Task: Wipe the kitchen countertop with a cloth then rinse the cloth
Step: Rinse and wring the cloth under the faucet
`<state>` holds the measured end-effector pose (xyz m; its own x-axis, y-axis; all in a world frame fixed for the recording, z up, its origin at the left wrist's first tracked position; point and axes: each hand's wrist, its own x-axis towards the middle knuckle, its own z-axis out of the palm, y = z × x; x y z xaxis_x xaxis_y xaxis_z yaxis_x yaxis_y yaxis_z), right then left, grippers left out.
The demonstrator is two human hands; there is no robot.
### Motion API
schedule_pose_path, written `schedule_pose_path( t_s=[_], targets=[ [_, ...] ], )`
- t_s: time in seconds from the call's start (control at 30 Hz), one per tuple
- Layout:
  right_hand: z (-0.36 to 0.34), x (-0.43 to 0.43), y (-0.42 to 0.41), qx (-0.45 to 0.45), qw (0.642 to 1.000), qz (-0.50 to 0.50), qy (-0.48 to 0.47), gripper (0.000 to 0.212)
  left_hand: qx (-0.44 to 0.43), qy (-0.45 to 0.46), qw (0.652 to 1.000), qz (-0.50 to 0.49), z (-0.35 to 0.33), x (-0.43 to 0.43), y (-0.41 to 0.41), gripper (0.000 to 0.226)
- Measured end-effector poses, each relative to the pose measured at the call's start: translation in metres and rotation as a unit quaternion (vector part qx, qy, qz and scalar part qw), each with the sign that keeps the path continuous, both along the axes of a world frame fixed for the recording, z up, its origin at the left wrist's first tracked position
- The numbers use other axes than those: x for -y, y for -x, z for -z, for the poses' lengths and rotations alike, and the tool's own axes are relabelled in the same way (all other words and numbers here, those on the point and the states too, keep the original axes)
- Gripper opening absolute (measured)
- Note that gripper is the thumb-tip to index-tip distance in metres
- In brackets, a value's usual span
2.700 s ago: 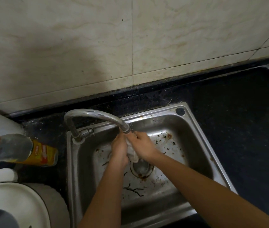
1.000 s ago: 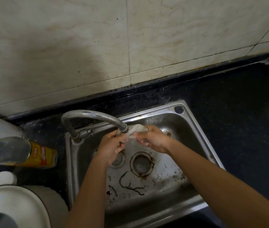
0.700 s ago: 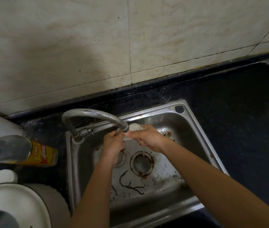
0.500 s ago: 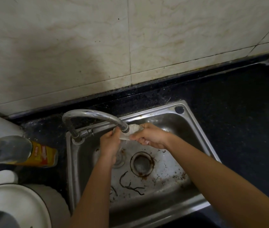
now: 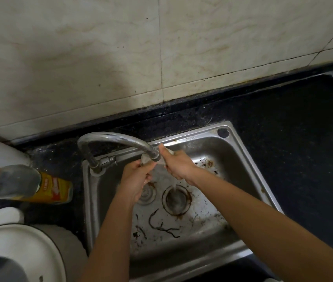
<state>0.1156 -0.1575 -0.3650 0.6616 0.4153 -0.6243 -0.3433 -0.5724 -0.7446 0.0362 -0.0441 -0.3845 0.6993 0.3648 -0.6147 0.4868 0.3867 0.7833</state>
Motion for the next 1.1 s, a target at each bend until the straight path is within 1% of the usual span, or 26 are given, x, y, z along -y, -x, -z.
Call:
schedule_pose_path(
  t_s=[0.07,0.17,0.3,0.33,0.4,0.5,0.6,0.67,0.73,0.8,0.83,0.9,0.93,1.0,1.07,1.1],
  targets=[
    [0.001,-0.001,0.001,-0.024,0.999,-0.015,-0.017,0.056,-0.016,-0.028,0.999,-0.015,0.003,0.005,-0.001,0.022],
    [0.002,0.002,0.004,-0.088,0.991,-0.046,-0.085,0.04,-0.034,-0.068,0.997,-0.028,0.0,0.015,-0.004,0.034],
    [-0.002,0.009,0.001,-0.149,0.975,-0.06,-0.156,0.028,-0.066,-0.067,0.994,-0.056,-0.007,0.02,-0.009,0.04],
    [-0.003,0.01,-0.001,-0.149,0.973,-0.07,-0.165,0.027,-0.074,-0.053,0.994,-0.059,-0.008,0.019,-0.01,0.042],
    [-0.004,0.014,0.0,-0.121,0.974,-0.086,-0.17,0.021,-0.086,-0.031,0.995,-0.052,-0.009,0.016,-0.011,0.048],
    [0.002,0.017,0.005,-0.092,0.978,-0.038,-0.185,0.008,-0.064,-0.033,0.997,-0.026,-0.014,0.013,-0.012,0.042],
    [0.009,0.019,0.006,-0.132,0.97,0.002,-0.203,0.018,-0.027,0.008,0.999,-0.024,-0.016,0.011,-0.009,0.034],
    [0.011,0.019,0.005,-0.151,0.968,-0.007,-0.199,0.025,-0.021,0.039,0.999,-0.027,-0.014,0.008,-0.006,0.033],
    [0.01,0.021,0.004,-0.146,0.971,-0.031,-0.184,0.034,-0.013,0.059,0.998,-0.021,-0.011,0.004,-0.003,0.032],
    [0.009,0.022,0.002,-0.135,0.977,-0.035,-0.164,0.031,0.01,0.079,0.997,0.001,-0.007,0.0,0.0,0.029],
    [0.008,0.021,0.002,-0.127,0.981,-0.021,-0.149,0.03,0.022,0.083,0.996,0.018,-0.007,-0.002,0.001,0.026],
    [0.007,0.015,0.005,-0.104,0.988,0.025,-0.107,0.035,0.032,0.058,0.996,0.059,-0.009,0.001,0.004,0.023],
    [0.009,0.011,0.007,-0.092,0.991,0.046,-0.086,0.037,0.02,0.021,0.997,0.069,-0.009,0.005,0.004,0.025],
    [0.011,0.002,0.013,-0.082,0.993,0.073,-0.048,0.042,-0.016,-0.052,0.997,0.05,-0.011,0.015,0.003,0.032],
    [0.012,-0.003,0.018,-0.079,0.993,0.076,-0.03,0.045,-0.035,-0.085,0.996,0.017,-0.012,0.022,0.001,0.036],
    [0.011,-0.003,0.019,-0.08,0.994,0.067,-0.036,0.044,-0.035,-0.09,0.995,0.01,-0.01,0.023,-0.001,0.036]
  ],
)
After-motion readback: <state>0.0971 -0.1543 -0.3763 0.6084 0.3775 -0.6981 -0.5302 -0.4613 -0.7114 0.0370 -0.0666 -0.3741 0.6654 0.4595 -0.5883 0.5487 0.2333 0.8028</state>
